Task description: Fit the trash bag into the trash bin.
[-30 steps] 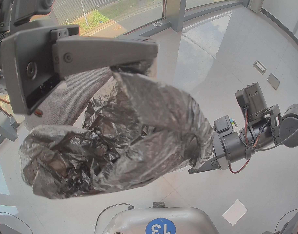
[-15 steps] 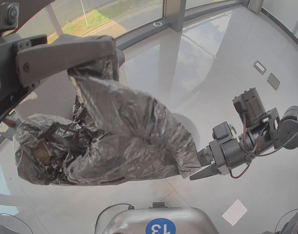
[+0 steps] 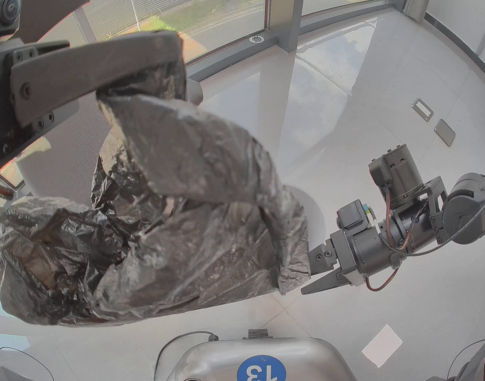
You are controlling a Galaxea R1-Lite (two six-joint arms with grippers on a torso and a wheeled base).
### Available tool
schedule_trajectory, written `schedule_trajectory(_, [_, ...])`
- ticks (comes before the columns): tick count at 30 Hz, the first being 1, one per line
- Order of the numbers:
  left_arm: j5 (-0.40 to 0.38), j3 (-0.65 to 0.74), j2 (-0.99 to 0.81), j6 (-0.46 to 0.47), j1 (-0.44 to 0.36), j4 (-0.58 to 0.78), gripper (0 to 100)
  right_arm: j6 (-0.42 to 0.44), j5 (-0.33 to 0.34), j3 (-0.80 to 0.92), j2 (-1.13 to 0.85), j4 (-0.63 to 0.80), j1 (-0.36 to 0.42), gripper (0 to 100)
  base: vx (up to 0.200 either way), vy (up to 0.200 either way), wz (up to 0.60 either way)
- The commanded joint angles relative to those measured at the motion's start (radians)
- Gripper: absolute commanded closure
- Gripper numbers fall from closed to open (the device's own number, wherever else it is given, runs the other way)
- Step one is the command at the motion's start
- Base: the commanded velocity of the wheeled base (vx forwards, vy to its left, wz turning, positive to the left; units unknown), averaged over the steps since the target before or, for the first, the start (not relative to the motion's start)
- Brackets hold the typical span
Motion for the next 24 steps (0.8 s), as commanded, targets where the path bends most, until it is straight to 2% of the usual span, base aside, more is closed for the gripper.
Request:
schedule_trajectory(1, [-0.001,-0.021,0.027,-0.007,-0.016,-0.002,100,-0.010,0.000,-0.026,0.055,0.000,0.018,0,0.000,0.000,0.00])
schedule_trajectory(16, [-0.004,-0.034,0.059,-0.007,-0.016,-0.002,100,-0.016,0.000,-0.194,0.214,0.004,0.081,0,0.000,0.000,0.00])
schedule_trajectory(24, [-0.004,-0.046,0.076,-0.012,-0.025,-0.005,100,-0.010,0.000,-0.258,0.231,0.009,0.042,0,0.000,0.000,0.00])
